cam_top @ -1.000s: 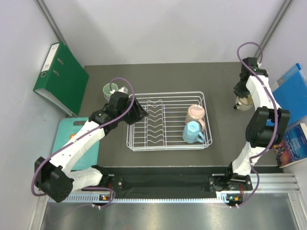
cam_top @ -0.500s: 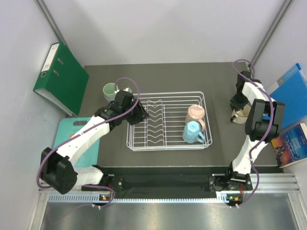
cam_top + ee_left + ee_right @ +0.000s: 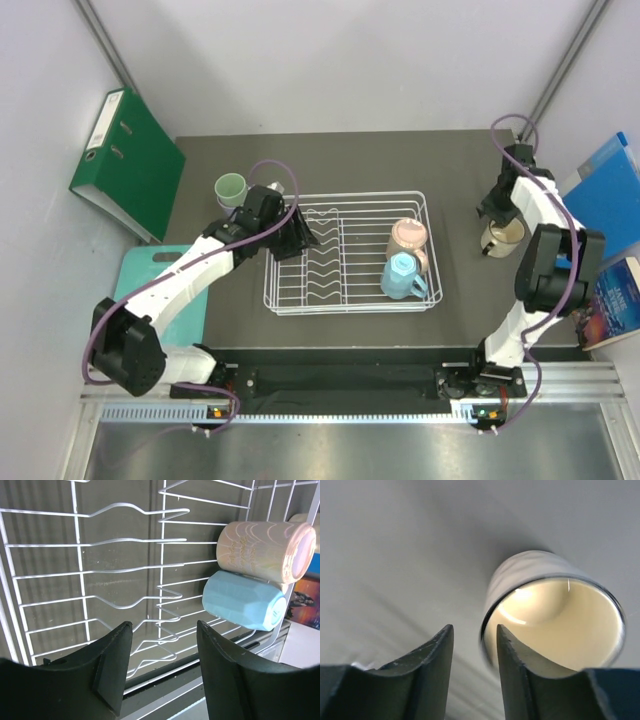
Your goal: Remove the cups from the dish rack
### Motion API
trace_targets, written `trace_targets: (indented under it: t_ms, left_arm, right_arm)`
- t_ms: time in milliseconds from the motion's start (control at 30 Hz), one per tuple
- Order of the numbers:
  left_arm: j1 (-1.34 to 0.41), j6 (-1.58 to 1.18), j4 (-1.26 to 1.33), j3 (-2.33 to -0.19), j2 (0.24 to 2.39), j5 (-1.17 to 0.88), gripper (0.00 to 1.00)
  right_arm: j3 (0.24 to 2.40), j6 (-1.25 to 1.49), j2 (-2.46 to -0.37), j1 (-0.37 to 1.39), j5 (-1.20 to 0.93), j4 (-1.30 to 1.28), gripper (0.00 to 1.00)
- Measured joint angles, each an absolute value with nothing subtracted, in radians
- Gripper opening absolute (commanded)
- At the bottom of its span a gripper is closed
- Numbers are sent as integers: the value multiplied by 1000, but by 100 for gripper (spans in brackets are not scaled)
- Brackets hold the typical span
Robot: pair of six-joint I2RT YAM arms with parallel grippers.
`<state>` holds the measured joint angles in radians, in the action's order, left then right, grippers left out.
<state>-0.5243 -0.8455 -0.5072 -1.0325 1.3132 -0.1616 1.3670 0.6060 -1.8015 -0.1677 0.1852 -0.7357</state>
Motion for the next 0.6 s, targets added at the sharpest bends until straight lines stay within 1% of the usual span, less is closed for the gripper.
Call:
trace_targets:
  t_ms: [67, 167, 267, 300, 400, 500, 600]
  left_arm:
    - [-524, -836, -507, -1032, 1320, -171, 62]
    - [-525, -821, -505, -1033, 1320, -180, 65]
    - [-527, -793, -501, -1039, 1320, -181, 67]
    - [-530, -783, -501, -1045, 1320, -178, 67]
    - [-553, -751, -500, -1082, 1325, -165, 67]
    - [-600, -714, -492, -1145, 1354, -153, 67]
    - [-662, -678, -484, -1198, 1391, -135, 68]
  right_arm:
    - [1367, 609, -1750, -167, 170, -731, 44]
    - [1370, 616, -1656, -165, 141, -727, 51]
    - [1385, 627, -1556, -152, 97, -717, 62]
    - [1391, 630, -1520, -146, 75, -709, 68]
    - [1389, 632, -1409, -113, -16, -646, 76]
    - [1356, 633, -1283, -65, -129, -550, 80]
    - [1273, 641, -1165, -22, -213, -465, 82]
